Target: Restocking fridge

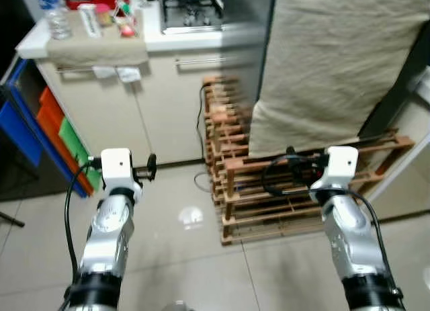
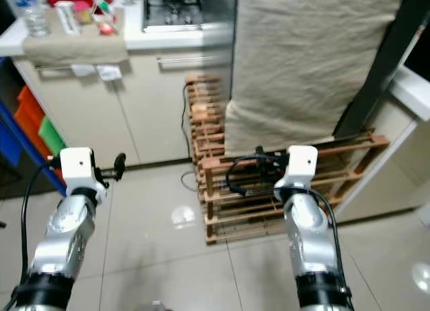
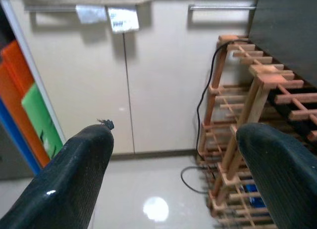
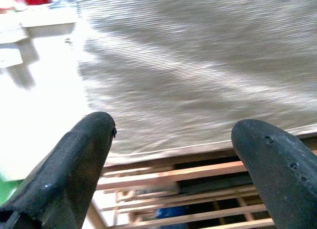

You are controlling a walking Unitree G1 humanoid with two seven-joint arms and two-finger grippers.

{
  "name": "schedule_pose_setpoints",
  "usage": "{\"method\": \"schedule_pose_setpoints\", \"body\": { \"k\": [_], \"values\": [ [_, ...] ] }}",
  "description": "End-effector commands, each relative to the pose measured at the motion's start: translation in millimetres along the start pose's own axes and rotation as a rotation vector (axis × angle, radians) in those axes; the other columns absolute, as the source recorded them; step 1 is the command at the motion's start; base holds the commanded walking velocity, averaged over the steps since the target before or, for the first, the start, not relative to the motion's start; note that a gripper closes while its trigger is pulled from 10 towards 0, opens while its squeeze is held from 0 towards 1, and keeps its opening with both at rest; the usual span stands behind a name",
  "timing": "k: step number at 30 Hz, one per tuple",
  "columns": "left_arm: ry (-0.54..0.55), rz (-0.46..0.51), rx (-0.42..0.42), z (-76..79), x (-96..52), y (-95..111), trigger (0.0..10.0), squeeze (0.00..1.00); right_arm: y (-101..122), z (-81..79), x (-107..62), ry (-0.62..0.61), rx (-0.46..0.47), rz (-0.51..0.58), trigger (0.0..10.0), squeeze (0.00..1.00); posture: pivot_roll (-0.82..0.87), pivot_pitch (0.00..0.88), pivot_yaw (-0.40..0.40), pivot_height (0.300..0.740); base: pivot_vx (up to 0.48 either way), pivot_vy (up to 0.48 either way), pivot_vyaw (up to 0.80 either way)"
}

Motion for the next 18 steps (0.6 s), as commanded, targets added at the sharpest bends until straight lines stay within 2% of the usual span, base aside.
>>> {"method": "schedule_pose_setpoints", "body": {
  "k": [1,2,4,5,6,7,9,10,14,18],
  "values": [
    [-0.03,0.021,-0.008,8.9,-1.5,7,10.0,0.0,-5,-1.2,-2.7,0.007,0.008,-0.006,10.0,0.05,-0.07,0.0,0.026,0.74,0.0,0.0,0.0],
    [-0.037,0.045,-0.002,9.1,-3.3,12,10.0,0.0,-9,-4.3,-2.8,0.017,0.013,-0.014,10.0,0.14,-0.06,0.0,0.025,0.74,0.0,0.0,0.0],
    [-0.037,0.052,0.005,8.5,-3.6,13,10.0,0.0,-10,-4.7,-2.7,0.016,0.016,-0.017,10.0,0.14,-0.06,0.0,0.024,0.74,0.0,0.0,0.0],
    [-0.037,0.059,0.022,7.8,-4.5,15,10.0,0.0,-14,-6.5,-3.2,0.021,0.019,-0.027,10.0,0.19,-0.05,0.0,0.019,0.74,0.0,0.0,0.0],
    [-0.037,0.059,0.022,7.8,-4.5,15,10.0,0.0,-14,-6.5,-3.2,0.021,0.019,-0.027,10.0,0.19,-0.05,0.0,0.019,0.74,0.0,0.0,0.0],
    [-0.035,0.077,0.032,7.5,-5.1,18,10.0,0.0,-16,-10.3,-3.6,0.041,0.023,-0.031,10.0,0.26,-0.05,0.0,0.01,0.74,0.0,0.0,0.0],
    [-0.025,0.09,0.039,7.2,-5.5,21,10.0,0.0,-16,-14.5,-4.1,0.071,0.025,-0.03,10.0,0.3,-0.04,0.0,0.003,0.74,0.0,0.0,0.0],
    [-0.017,0.102,0.014,6.2,-6.3,25,10.0,0.0,-16,-15.9,-4.1,0.081,0.018,-0.031,10.0,0.38,-0.04,0.0,0.0,0.74,0.0,0.0,0.0],
    [-0.019,0.117,-0.042,5.2,-7.8,29,10.0,0.0,-15,-17.1,-3.9,0.097,0.008,-0.031,10.0,0.39,-0.04,0.0,-0.001,0.74,0.11,0.0,0.0],
    [0.029,0.091,-0.014,-3.1,-3.1,28,10.0,0.0,-14,-18.3,-1.0,0.116,-0.019,-0.028,10.0,0.37,-0.05,0.0,0.006,0.74,0.394,0.219,0.0]
  ]
}}
Point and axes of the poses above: a point about 5 cm out from each wrist's last joint towards the gripper, its own x axis pointing out of the wrist towards the gripper, its own y axis along the axis of the wrist's last joint, z = x × y, the point moved 2 cm from there along x, pointing out of the wrist towards the gripper, and after that the axes turned 5 degrees about x, right-handed, at the moved point
